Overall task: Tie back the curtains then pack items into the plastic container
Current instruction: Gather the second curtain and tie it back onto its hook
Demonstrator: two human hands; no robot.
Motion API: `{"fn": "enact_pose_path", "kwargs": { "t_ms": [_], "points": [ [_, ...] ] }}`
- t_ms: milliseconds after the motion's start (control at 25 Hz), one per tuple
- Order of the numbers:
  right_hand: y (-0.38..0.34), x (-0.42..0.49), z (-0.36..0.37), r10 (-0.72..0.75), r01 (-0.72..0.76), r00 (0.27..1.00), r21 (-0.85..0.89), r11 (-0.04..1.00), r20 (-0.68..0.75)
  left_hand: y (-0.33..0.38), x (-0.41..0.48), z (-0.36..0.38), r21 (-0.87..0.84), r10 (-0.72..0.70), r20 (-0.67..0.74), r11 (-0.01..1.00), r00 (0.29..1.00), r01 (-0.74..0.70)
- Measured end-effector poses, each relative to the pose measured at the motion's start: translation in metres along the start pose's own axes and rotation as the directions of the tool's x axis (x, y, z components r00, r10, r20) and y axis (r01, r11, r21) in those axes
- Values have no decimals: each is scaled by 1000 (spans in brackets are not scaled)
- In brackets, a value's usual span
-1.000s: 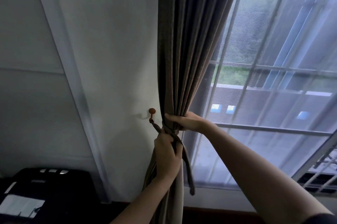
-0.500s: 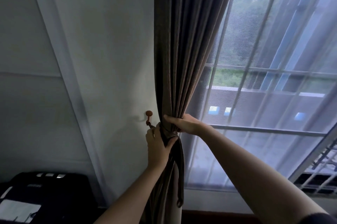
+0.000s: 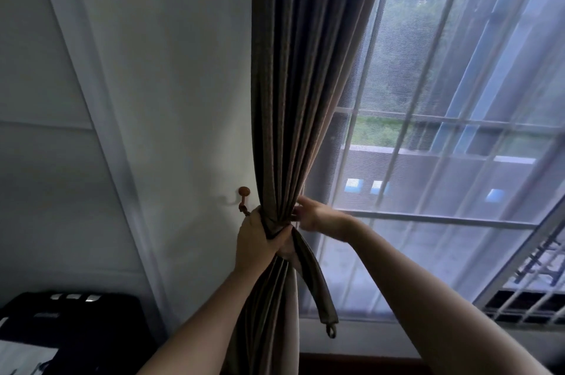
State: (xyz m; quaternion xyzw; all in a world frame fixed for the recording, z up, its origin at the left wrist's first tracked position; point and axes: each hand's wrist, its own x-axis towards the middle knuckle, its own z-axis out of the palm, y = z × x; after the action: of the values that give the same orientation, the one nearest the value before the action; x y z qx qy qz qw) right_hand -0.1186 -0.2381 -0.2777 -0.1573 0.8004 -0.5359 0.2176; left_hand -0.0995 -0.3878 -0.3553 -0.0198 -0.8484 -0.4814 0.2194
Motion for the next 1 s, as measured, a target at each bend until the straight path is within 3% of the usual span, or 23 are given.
{"fn": "enact_pose_path", "kwargs": {
  "t_ms": [80, 200, 280, 520, 600, 680, 760, 800, 880, 920, 1000],
  "points": [
    [21, -13, 8, -52, 51, 999, 126, 991, 2, -3, 1, 2, -2, -12, 12, 1000, 1000, 12],
    [37, -18, 13, -73, 86, 990, 97, 992, -123, -5, -1, 5, -18, -15, 25, 1000, 1000, 15],
    [37, -19, 10, -54, 61, 993, 70, 996, -105, -5, -1, 2, -17, -16, 42, 1000, 999, 17],
    [61, -20, 16, -38, -2, 985, -226, 974, -170, -4, 6, -10, 8, -9, 107, 1000, 994, 8],
    [57, -20, 11, -106, 8, 977, -463, 886, -186, -1, 7, -11, -27, -12, 133, 999, 991, 16],
    [48, -24, 5, -196, -8, 957, -692, 721, -215, 0, 8, -11, -51, -15, 166, 998, 986, 24],
    [42, -28, 6, -295, -85, 904, -805, 587, -310, -2, 11, -10, -56, -28, 188, 998, 982, 39],
    [43, -29, 10, -356, -99, 861, -807, 582, -362, -3, 12, -10, -60, -35, 191, 997, 981, 47],
    [54, -26, 20, -392, -76, 784, -702, 708, -481, -4, 11, -10, -88, -35, 186, 995, 982, 52],
    [61, -22, 25, -346, -66, 785, -624, 779, -514, -4, 9, -10, -101, -32, 181, 994, 983, 51],
    [71, -16, 32, -186, -4, 863, -375, 927, -469, -2, 6, -12, -120, -37, 169, 991, 985, 58]
  ]
}}
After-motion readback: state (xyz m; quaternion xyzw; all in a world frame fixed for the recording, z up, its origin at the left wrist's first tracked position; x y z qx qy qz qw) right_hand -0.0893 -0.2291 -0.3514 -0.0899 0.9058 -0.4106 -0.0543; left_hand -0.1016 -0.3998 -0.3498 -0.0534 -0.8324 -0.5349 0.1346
